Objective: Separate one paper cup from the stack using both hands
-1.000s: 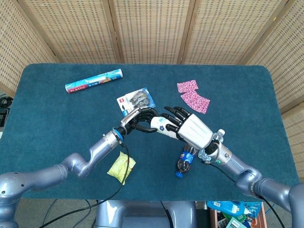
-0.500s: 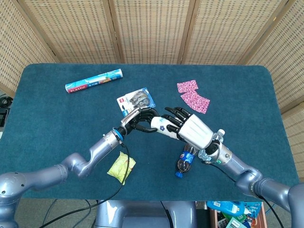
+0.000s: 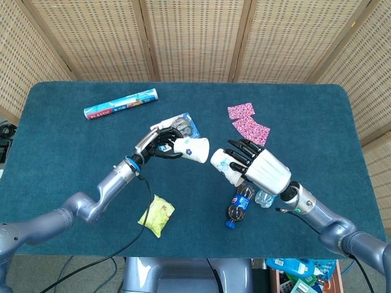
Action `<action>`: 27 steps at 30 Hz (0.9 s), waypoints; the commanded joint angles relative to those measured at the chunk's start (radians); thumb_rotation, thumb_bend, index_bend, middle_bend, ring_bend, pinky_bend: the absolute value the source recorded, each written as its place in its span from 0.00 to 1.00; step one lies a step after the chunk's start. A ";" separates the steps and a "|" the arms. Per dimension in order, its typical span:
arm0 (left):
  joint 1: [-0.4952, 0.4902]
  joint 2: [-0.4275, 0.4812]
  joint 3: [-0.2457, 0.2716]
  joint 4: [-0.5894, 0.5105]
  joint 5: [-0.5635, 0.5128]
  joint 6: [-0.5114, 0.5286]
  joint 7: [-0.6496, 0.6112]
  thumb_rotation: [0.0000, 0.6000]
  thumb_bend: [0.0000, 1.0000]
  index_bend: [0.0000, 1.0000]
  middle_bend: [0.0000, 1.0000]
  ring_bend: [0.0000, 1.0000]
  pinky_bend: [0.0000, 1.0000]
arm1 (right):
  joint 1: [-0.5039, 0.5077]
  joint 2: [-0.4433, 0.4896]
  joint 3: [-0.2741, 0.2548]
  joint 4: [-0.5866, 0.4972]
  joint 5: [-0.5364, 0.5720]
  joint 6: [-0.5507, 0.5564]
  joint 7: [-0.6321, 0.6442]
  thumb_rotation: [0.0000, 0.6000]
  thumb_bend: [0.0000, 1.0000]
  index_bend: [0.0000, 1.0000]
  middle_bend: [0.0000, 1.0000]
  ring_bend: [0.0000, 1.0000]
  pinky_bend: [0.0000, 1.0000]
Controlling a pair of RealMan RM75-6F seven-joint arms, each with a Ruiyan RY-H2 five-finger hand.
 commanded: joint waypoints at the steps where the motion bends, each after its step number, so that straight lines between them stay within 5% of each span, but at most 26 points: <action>1: 0.019 0.030 0.014 0.026 0.013 0.011 -0.016 1.00 0.18 0.54 0.48 0.43 0.47 | -0.008 0.012 -0.009 0.015 -0.001 0.001 0.005 1.00 0.59 0.67 0.42 0.24 0.37; 12: 0.085 0.130 0.096 0.170 0.073 0.092 0.182 1.00 0.18 0.54 0.48 0.43 0.47 | 0.021 0.113 -0.065 0.101 -0.044 -0.089 -0.018 1.00 0.59 0.67 0.42 0.25 0.37; 19: 0.126 0.193 0.162 0.223 0.116 0.153 0.549 1.00 0.18 0.54 0.48 0.43 0.47 | 0.120 0.202 -0.136 0.143 -0.146 -0.238 -0.098 1.00 0.59 0.67 0.44 0.26 0.39; 27: 0.195 0.211 0.173 0.200 0.071 0.211 0.901 1.00 0.18 0.54 0.49 0.43 0.47 | 0.255 0.250 -0.224 0.106 -0.268 -0.436 -0.178 1.00 0.59 0.67 0.44 0.26 0.39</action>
